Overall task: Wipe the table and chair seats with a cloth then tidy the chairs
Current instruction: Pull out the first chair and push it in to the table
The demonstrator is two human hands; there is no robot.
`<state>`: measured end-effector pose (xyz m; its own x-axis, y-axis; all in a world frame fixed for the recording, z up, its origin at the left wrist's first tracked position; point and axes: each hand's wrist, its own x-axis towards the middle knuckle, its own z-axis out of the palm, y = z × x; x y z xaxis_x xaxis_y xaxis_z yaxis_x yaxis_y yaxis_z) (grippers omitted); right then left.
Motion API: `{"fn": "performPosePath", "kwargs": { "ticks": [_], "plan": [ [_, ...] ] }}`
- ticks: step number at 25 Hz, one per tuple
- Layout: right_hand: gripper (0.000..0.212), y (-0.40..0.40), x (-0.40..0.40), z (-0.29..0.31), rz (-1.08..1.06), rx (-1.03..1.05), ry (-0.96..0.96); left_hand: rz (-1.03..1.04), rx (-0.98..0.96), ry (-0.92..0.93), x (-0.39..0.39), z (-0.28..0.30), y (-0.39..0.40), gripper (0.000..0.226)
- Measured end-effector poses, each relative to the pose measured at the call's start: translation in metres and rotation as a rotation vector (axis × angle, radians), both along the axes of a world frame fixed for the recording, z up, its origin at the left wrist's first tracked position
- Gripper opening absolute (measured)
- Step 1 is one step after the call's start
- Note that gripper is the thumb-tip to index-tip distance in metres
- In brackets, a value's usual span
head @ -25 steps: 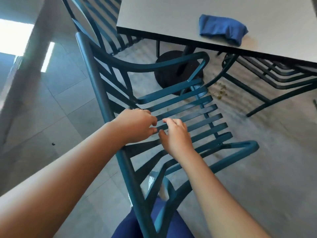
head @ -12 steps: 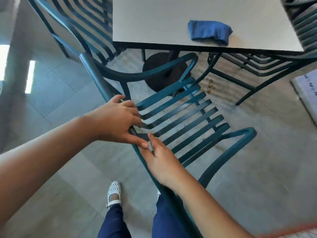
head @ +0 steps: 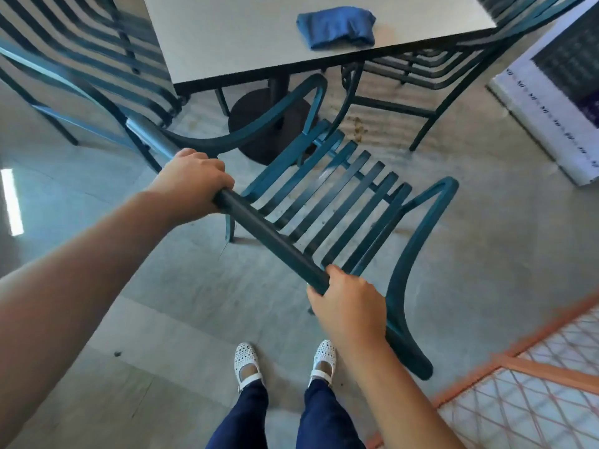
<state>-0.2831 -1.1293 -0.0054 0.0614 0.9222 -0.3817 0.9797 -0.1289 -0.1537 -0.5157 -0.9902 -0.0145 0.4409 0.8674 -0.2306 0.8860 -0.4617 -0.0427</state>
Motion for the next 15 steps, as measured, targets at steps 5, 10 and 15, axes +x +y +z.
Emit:
{"fn": "performPosePath", "kwargs": {
  "ticks": [5,10,15],
  "plan": [
    [0.032,-0.010,0.009,-0.010,0.034,0.108,0.077,0.155,-0.006,0.078,0.013,0.001,-0.024,0.031],
    [0.023,-0.030,0.026,-0.016,0.102,0.224,0.129,0.327,-0.019,0.120,0.033,0.001,-0.066,0.044],
    [0.025,-0.038,0.059,-0.022,0.239,0.279,0.063,0.429,-0.004,0.088,0.056,0.001,-0.107,0.028]
  ]
}}
